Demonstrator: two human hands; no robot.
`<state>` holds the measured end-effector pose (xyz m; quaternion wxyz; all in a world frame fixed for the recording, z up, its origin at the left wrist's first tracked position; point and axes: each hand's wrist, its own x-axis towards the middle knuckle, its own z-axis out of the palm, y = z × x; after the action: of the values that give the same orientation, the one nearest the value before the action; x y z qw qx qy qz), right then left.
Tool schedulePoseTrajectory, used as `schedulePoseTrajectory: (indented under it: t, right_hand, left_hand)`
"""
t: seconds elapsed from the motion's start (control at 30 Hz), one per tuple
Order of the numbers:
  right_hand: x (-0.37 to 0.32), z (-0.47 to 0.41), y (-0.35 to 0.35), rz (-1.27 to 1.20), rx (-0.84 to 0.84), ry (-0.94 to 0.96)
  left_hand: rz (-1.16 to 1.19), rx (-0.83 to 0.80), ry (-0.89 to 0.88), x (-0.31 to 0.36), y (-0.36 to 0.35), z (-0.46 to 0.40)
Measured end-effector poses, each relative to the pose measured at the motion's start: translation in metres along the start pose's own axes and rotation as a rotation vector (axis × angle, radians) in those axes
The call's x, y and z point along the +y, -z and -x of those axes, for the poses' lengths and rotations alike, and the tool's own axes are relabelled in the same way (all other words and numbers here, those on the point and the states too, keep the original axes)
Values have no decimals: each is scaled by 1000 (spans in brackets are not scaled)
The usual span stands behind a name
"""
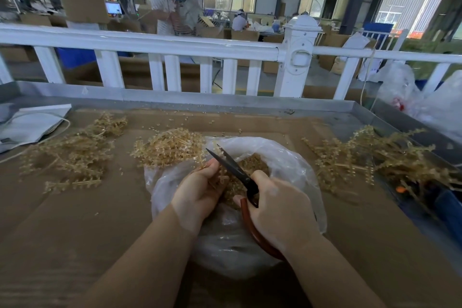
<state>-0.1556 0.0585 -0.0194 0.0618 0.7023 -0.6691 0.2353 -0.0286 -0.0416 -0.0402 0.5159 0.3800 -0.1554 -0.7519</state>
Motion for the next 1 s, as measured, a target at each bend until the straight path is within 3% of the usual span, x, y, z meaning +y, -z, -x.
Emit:
schedulePoseTrajectory:
  t: [0.53,1.0]
  right_hand:
    - [-5,-9,-3,-72,-18,8]
    - [-5,-9,-10,-142,-62,-38]
  left_hand:
    - [-36,-131,29,2,0,12]
    - [-70,-125,59,3,-4,16]
